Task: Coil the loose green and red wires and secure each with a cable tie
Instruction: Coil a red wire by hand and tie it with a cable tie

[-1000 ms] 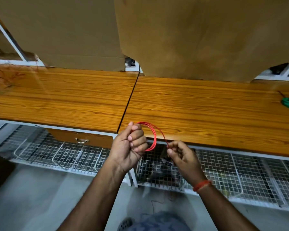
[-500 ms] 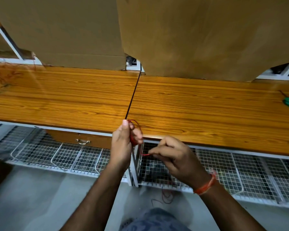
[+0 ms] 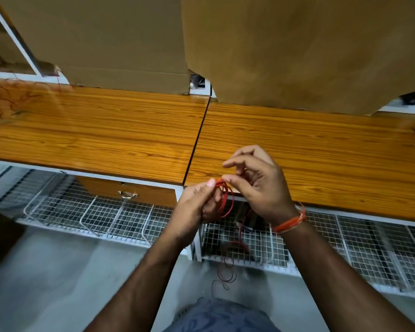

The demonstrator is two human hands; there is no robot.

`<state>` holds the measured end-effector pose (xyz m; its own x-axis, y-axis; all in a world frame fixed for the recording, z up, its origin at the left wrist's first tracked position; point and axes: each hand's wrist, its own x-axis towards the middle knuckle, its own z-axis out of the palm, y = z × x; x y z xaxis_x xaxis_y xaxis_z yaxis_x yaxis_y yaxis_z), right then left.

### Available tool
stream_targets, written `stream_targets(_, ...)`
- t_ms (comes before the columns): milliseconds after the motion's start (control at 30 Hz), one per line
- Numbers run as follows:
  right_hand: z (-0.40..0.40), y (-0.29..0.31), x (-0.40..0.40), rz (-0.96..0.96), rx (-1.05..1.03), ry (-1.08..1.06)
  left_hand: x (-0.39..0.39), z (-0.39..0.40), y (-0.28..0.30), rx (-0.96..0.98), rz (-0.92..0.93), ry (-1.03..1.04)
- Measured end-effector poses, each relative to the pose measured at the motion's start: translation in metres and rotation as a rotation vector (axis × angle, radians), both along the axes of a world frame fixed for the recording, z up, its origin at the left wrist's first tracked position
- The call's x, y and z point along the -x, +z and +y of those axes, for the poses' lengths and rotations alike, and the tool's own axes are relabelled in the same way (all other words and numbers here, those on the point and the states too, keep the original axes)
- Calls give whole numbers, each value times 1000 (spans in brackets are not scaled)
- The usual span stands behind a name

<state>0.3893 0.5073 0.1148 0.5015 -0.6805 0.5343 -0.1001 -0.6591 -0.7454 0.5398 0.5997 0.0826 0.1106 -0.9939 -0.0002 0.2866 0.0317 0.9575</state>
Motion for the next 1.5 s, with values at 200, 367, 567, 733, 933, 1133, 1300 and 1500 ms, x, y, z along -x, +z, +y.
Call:
stream_targets(200,15,-43,8,117,-138,-134,-13,6,5,78,312,15)
stream_targets(367,24,-105,39,985,-538,-119,-19,14,12,101,258,44)
stream_targets(567,13,-119,41,601,-404,-308,6,15,17,96,158,26)
stream_targets(733,5,-91,87,1149,-750,415,19,13,20,106,160,43)
stream_targets(933,-9,-105,95,854,-376,-359,61,15,13,96,187,51)
stream_targets(1133,14,-92,122,1038,-677,577,80,17,17,116,223,102)
stream_targets(1300,-12,-97,138,1025,-283,-293,92,21,14,127,251,131)
stream_targets(1500,35,-62,119,702,-772,501,89,17,20,157,274,93)
